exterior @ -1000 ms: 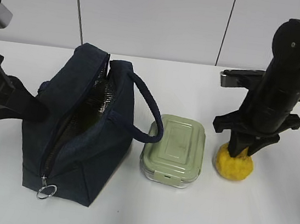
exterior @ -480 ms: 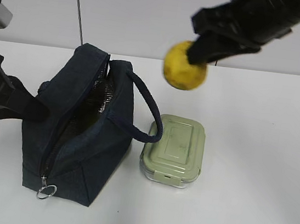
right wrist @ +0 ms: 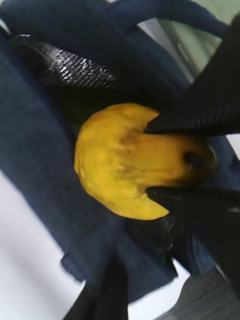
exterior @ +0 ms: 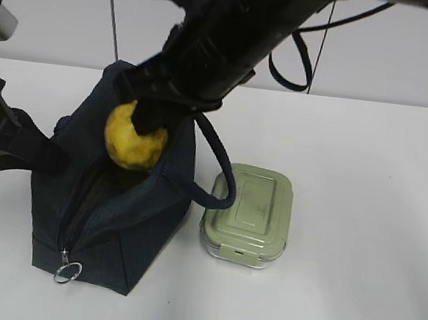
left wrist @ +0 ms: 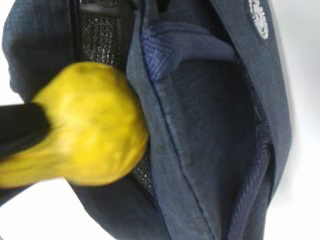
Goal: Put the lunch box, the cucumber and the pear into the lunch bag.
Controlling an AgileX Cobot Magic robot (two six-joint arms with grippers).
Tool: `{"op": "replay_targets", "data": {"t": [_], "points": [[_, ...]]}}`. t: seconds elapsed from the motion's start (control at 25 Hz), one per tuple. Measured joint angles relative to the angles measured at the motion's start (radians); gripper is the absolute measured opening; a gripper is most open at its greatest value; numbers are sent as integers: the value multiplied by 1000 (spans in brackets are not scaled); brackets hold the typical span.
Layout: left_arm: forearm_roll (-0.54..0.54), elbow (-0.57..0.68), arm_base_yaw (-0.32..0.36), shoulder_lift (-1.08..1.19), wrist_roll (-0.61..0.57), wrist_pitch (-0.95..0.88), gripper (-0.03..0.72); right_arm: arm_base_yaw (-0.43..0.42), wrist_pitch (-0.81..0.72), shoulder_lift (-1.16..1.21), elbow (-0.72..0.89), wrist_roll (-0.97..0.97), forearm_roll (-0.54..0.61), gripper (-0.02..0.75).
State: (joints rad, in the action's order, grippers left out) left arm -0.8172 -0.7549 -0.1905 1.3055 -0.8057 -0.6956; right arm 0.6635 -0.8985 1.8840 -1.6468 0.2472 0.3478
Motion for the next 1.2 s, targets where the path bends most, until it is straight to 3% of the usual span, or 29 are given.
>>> {"op": "replay_targets", "data": {"t": [0.08, 0.16, 0.32, 0.36, 0.56, 0.68, 0.76, 0.92, 1.2], "points": [[0, 0, 0, 0, 0, 0, -15, 0, -4, 29, 0, -10, -29, 221], [0, 0, 0, 0, 0, 0, -15, 0, -4, 39, 0, -12, -25, 288], [1, 0, 0, 0, 0, -1, -15, 0, 3, 26, -2, -9, -11, 576], [1, 0, 0, 0, 0, -1, -15, 0, 20, 12, 0, -2, -10, 610], [5, 0, 0, 0, 0, -3, -15, -35, 137, -138, 119, 7, -6, 607], [5, 0, 0, 0, 0, -4, -15, -150, 197, -254, 318, 10, 52, 596], [5, 0, 0, 0, 0, -7, -15, -277, 239, -305, 490, 89, 202, 594], [6, 0, 0, 0, 0, -8, -15, -474, 209, -315, 675, 357, 522, 591], [6, 0, 0, 0, 0, -8, -15, -544, 142, -166, 706, 590, 802, 588]]}}
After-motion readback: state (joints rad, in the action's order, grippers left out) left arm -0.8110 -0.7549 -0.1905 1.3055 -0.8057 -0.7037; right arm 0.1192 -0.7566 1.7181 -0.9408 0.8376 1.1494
